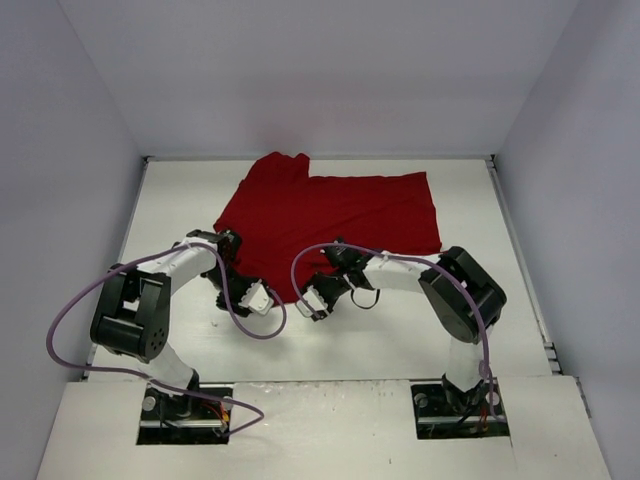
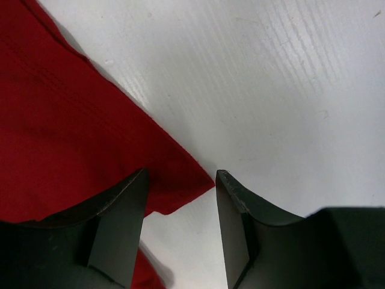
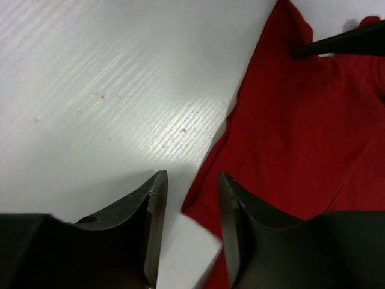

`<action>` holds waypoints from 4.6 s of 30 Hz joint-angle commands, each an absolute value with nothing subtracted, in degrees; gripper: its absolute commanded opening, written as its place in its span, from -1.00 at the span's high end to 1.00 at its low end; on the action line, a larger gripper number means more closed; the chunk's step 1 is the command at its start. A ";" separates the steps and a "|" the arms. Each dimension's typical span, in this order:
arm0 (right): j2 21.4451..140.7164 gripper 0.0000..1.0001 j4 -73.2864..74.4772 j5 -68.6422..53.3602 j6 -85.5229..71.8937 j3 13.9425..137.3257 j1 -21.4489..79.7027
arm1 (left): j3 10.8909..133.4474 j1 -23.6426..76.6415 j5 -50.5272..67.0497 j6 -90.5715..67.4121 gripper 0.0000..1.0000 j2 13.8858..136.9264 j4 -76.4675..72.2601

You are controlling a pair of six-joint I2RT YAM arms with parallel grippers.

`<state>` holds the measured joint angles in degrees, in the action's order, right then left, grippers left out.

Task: Fold and stack the t-shirts
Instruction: Fold the flattened tshirt in 1/3 of the way

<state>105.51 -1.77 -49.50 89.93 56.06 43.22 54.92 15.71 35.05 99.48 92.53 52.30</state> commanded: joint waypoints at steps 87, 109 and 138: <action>134.89 1.00 2.52 -54.95 48.84 110.30 26.83 | 110.88 4.04 43.05 69.09 1.00 126.19 48.23; 109.84 -0.01 -0.17 -51.38 35.02 95.99 9.35 | 112.27 4.72 35.85 39.50 -0.40 115.21 27.88; 117.92 0.51 22.84 -45.02 43.87 102.74 -4.39 | 130.44 6.76 31.40 12.68 -0.40 131.62 28.28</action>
<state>125.03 20.46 -41.21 36.20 109.15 -5.24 132.60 6.31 28.09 8.85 136.30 27.98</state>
